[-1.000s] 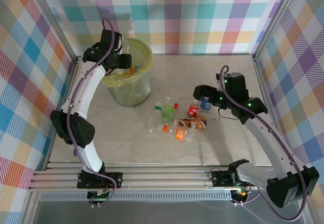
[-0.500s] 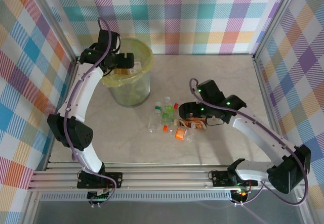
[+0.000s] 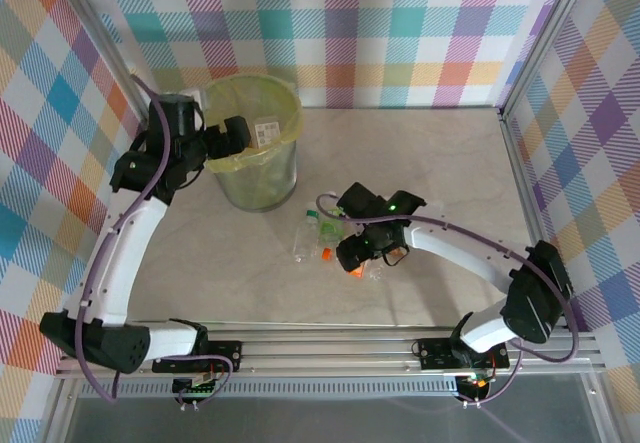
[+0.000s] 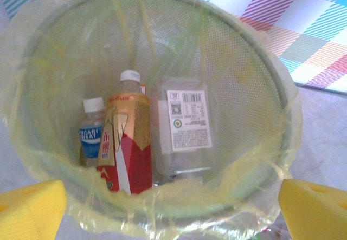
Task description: Put the plastic bottles in the bin
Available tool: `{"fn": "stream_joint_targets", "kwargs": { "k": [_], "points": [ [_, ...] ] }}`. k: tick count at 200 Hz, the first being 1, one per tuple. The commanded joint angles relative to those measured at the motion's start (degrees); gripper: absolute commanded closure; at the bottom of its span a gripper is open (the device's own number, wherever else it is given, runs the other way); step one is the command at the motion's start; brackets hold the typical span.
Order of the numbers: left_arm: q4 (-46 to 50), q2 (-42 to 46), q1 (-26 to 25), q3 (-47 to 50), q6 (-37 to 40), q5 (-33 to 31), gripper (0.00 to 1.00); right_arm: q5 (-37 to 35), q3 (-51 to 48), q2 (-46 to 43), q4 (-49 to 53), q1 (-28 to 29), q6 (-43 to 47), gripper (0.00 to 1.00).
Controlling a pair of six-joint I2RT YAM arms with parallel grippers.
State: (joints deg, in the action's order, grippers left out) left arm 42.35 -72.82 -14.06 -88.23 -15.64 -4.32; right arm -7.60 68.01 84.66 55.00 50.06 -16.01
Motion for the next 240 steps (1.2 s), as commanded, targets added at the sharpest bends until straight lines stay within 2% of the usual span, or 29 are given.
{"fn": "stream_joint_targets", "kwargs": {
  "k": [1, 29, 90, 240],
  "points": [
    [-5.04, 4.11, 0.71, 4.18, -4.39, 0.36, 0.00, -3.44, -0.04, 1.62, 3.27, 0.91, 1.43, 0.17],
    [-6.40, 6.84, 0.71, 6.13, -5.17, 0.10, 0.00, -4.52, -1.18, 3.47, 2.18, 1.00, 1.84, 0.16],
    [-6.57, 6.59, 0.71, 6.83, -5.45, 0.69, 0.00, -5.57, -1.39, 8.43, 0.03, 1.18, 3.78, 0.17],
    [-5.43, 6.73, 0.71, 6.83, -4.64, -2.03, 0.00, 0.94, -2.42, 14.17, -3.16, 2.71, 7.48, 0.20]
  ]
}}
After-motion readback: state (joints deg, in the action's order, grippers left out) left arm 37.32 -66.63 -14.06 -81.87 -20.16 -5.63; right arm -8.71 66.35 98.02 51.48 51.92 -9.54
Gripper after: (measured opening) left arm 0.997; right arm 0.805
